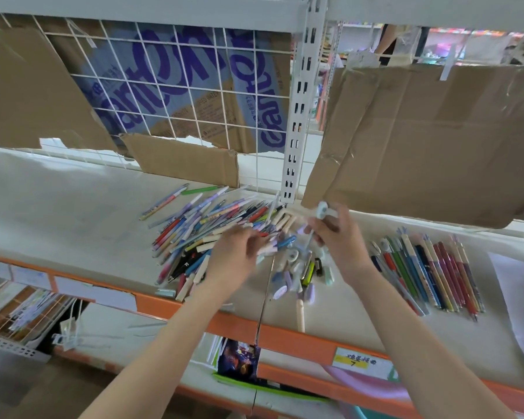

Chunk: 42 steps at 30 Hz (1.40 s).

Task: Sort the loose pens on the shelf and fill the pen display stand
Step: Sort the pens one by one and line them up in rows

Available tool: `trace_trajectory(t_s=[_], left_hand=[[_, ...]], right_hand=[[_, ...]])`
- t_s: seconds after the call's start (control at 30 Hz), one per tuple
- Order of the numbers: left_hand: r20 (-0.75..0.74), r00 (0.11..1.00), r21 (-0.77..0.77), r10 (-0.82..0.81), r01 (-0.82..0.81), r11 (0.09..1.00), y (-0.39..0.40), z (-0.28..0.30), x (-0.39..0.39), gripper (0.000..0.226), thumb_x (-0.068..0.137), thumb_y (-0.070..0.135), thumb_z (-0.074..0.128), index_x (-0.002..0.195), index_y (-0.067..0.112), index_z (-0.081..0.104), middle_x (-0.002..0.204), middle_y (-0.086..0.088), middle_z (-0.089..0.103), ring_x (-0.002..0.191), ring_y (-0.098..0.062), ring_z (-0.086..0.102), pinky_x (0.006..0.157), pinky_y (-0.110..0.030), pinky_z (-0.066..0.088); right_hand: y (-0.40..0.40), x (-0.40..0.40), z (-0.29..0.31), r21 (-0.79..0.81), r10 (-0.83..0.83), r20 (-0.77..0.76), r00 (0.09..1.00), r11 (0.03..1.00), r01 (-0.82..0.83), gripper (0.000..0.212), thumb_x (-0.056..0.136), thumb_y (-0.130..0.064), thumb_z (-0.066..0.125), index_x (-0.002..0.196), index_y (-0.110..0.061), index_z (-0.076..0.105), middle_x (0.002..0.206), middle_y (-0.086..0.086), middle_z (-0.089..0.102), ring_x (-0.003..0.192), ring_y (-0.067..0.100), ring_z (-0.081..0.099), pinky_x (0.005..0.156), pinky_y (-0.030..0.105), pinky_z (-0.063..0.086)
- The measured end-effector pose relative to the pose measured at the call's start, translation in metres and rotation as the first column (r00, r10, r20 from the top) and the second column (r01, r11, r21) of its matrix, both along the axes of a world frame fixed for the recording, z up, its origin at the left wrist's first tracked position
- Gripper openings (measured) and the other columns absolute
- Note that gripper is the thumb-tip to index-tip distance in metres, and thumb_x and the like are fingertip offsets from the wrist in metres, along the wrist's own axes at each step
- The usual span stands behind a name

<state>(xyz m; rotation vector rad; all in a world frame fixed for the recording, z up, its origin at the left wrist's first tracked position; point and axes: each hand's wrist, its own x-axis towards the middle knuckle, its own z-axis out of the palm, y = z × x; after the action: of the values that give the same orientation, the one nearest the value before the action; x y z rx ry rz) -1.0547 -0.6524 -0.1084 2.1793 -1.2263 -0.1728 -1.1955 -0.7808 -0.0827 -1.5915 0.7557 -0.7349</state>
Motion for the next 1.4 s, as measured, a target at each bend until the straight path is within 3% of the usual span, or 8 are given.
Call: trace_trajectory(t_s=[0.1,0.33,0.43,0.63,1.0,1.1,1.27,1.4], left_hand=[[0.212,0.972,0.060,0.097,-0.112,0.992,0.005,-0.009,0.014,0.015,0.093,0.019,0.052,0.103,0.009,0.059,0.107,-0.009,0.053,0.102,-0.023,0.050,0.082,-0.035,0.045],[0.371,0.925,0.227,0.084,-0.177,0.958,0.004,-0.018,0.015,0.028,0.095,0.026,0.049,0.119,0.013,0.053,0.122,-0.006,0.049,0.120,-0.025,0.040,0.096,-0.036,0.039],[0.360,0.929,0.238,0.088,-0.183,0.954,0.005,-0.018,0.016,0.030,0.094,0.023,0.051,0.121,0.011,0.051,0.123,-0.007,0.050,0.120,-0.025,0.041,0.097,-0.037,0.037],[0.266,0.957,0.106,0.119,-0.152,0.983,0.014,-0.020,0.011,0.026,0.093,0.012,0.052,0.117,0.003,0.053,0.110,-0.015,0.058,0.103,-0.031,0.054,0.078,-0.036,0.043],[-0.099,0.995,-0.155,-0.004,-0.011,0.988,0.031,-0.012,0.000,0.014,0.094,0.021,0.053,0.095,0.010,0.061,0.075,-0.003,0.062,0.066,-0.015,0.055,0.062,-0.027,0.040],[-0.195,0.981,-0.152,-0.007,-0.023,0.988,0.034,-0.011,-0.002,0.013,0.094,0.023,0.053,0.096,0.014,0.063,0.076,-0.008,0.066,0.071,-0.025,0.059,0.066,-0.036,0.044],[-0.244,0.970,-0.169,0.001,-0.044,0.985,0.034,-0.011,-0.004,0.013,0.091,0.021,0.059,0.100,0.016,0.067,0.082,0.009,0.064,0.076,-0.005,0.059,0.066,-0.015,0.042],[-0.238,0.971,-0.168,-0.010,-0.031,0.985,0.033,-0.010,-0.006,0.010,0.089,0.022,0.062,0.097,0.020,0.069,0.080,0.021,0.061,0.076,0.001,0.057,0.066,-0.010,0.041]], right_hand=[[-0.023,-0.016,-0.003,-0.349,-0.128,-0.312,0.941,0.937,0.011,0.024,0.090,-0.019,0.062,0.101,-0.029,0.043,0.070,-0.005,0.064,0.053,0.001,0.052,0.051,0.009,0.037],[-0.023,-0.039,-0.035,-0.466,-0.204,-0.670,0.714,0.865,-0.189,0.036,0.090,0.000,0.045,0.125,-0.005,0.048,0.111,0.017,0.056,0.099,0.033,0.055,0.081,0.033,0.043],[-0.019,-0.043,-0.033,-0.511,-0.308,-0.746,0.591,0.833,-0.211,0.036,0.088,0.004,0.041,0.122,-0.008,0.048,0.117,0.014,0.042,0.093,0.035,0.055,0.071,0.037,0.045],[0.007,-0.029,-0.019,-0.496,0.029,-0.534,0.845,0.798,-0.342,0.009,0.086,-0.004,0.060,0.090,-0.005,0.068,0.086,0.004,0.057,0.066,0.008,0.048,0.062,0.007,0.035],[0.030,0.006,-0.032,-0.494,-0.024,-0.774,0.632,0.648,-0.580,0.018,0.089,-0.031,0.054,0.097,-0.018,0.063,0.103,-0.001,0.043,0.108,0.017,0.042,0.072,0.029,0.043],[0.026,0.005,-0.028,-0.418,0.123,-0.618,0.776,0.784,-0.458,0.009,0.090,-0.018,0.058,0.089,-0.011,0.063,0.091,0.000,0.054,0.092,0.018,0.053,0.068,0.018,0.044],[0.016,-0.001,-0.013,0.230,0.238,-0.037,0.971,0.947,-0.223,0.013,0.097,-0.010,0.048,0.088,-0.016,0.056,0.072,0.004,0.065,0.061,0.013,0.065,0.056,0.022,0.052],[0.009,-0.006,-0.013,0.054,0.230,-0.092,0.969,0.973,-0.225,0.026,0.095,-0.004,0.051,0.094,-0.025,0.066,0.079,0.003,0.058,0.063,0.008,0.051,0.060,0.017,0.046]])
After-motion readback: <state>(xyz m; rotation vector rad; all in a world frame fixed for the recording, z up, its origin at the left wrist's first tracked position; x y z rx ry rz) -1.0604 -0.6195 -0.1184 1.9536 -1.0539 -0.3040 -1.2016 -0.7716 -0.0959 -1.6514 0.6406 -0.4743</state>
